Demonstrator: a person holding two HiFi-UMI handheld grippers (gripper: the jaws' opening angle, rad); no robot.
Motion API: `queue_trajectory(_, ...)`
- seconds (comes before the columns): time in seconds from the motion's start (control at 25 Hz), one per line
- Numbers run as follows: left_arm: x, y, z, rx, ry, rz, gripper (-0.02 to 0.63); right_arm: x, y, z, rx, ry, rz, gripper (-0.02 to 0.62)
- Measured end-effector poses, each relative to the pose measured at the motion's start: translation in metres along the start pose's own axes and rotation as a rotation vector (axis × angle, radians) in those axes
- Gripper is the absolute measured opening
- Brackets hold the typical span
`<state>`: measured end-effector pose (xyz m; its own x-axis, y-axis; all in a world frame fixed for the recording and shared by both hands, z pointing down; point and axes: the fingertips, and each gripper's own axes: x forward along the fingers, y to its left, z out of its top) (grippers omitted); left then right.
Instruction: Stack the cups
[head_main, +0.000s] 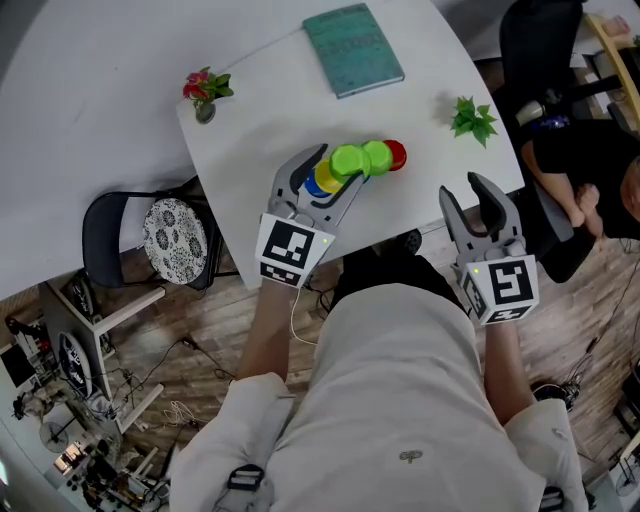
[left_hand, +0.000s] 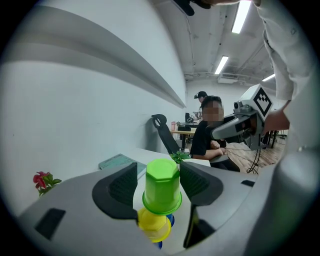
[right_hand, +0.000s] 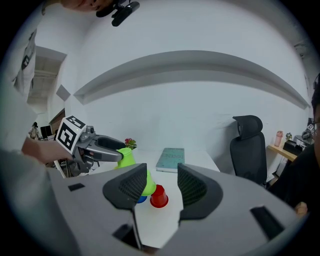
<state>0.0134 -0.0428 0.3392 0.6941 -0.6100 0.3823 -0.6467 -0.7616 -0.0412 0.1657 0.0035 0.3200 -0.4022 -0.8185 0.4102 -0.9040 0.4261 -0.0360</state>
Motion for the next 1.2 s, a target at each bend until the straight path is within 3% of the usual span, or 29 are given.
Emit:
queue_trajectory(0.48,-0.02,-0.005,0.013,0.003,-0.049,-0.021,0.261,0.01,0.008,0.004,0.001,-0.013,-0.011,0.198)
queue_trajectory(0.88,-0.054,-0.015,0.02,-0.015,-0.124,-0.05,0.261,0.031,0.044,0.012,0.006,-0.047,-0.018,0.178)
queue_trajectory(1.2,-0.076,-0.025,0.025,-0.059,-0.169,-0.024,0.185,0.025,0.075,0.017,-0.02,-0.087,0.027,0.129)
